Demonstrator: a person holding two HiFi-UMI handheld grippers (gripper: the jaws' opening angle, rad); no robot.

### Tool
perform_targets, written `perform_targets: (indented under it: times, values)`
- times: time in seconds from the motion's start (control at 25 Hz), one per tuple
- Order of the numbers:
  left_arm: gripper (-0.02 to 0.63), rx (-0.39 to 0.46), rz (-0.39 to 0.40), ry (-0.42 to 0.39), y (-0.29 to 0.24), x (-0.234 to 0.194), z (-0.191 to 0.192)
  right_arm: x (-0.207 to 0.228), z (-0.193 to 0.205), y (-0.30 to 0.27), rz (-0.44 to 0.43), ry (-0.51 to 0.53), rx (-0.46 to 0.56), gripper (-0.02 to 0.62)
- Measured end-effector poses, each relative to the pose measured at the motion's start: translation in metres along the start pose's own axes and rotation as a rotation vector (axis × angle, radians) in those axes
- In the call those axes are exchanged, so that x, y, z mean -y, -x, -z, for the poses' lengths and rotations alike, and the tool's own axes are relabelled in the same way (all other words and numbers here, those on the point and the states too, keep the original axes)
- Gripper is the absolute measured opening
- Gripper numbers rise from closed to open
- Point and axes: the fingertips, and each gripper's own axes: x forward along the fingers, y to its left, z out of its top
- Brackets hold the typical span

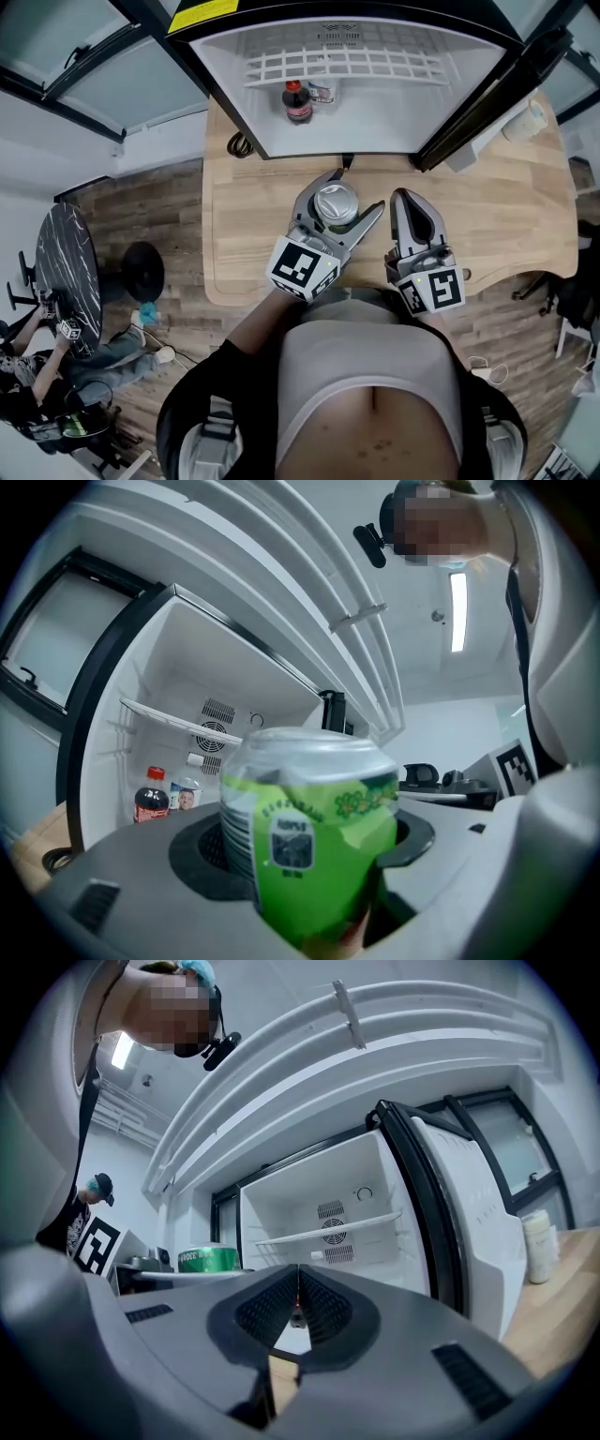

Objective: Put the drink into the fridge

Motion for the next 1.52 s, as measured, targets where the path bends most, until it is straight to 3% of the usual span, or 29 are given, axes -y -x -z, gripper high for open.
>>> perform_targets:
  times: [0.84, 1.24, 1.52]
  values:
    - [0.348, -0.036, -0.063, -0.027, -0.095, -0.056, 0.040, 0.054, 0.018, -0.045, -0.036, -0.004, -0.039, 0.028]
    - [0.348, -0.037, -0.070, -0.076, -0.131, -0.072, 0.051, 0.065, 0.021, -0.043, -0.019, -0.010, -0.051, 0.028]
    - [0.348, -0.061, -0.106, -0.059, -0.154, -0.089, 0.067, 0.071, 0.024, -0.034, -0.002, -0.008, -0.069, 0.028]
